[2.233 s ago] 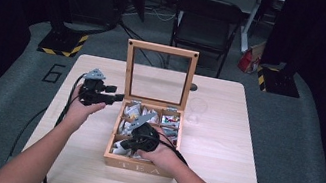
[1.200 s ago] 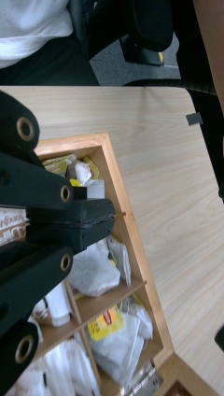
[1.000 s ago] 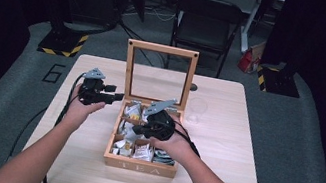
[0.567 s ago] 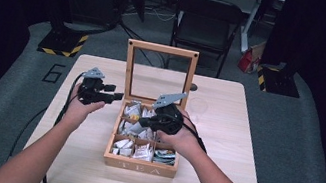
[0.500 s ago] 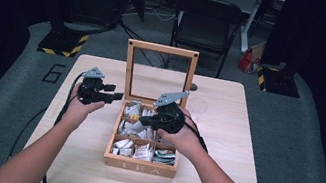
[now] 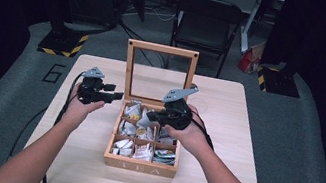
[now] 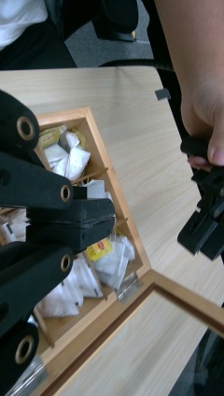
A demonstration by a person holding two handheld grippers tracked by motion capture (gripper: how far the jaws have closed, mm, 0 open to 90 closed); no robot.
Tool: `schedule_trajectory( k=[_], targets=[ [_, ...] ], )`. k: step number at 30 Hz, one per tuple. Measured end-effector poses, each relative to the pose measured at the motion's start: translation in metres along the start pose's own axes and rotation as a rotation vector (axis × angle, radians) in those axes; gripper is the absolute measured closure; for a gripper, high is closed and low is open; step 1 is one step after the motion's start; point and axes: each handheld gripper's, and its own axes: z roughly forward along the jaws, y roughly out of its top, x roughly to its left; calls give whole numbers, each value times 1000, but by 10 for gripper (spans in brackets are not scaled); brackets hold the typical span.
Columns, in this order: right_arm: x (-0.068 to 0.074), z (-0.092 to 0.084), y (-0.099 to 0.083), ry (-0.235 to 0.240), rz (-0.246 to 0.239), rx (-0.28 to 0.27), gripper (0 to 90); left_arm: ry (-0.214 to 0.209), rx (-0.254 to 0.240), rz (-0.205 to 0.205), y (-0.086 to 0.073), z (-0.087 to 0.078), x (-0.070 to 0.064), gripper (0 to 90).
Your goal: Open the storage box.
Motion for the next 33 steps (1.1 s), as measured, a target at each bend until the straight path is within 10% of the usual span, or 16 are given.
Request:
schedule_trajectory(
  k=[33],
  targets=[
    [-65,-57,-32,-212,156,-13,899,6,9,-12,-3,-2,5,439]
  ],
)
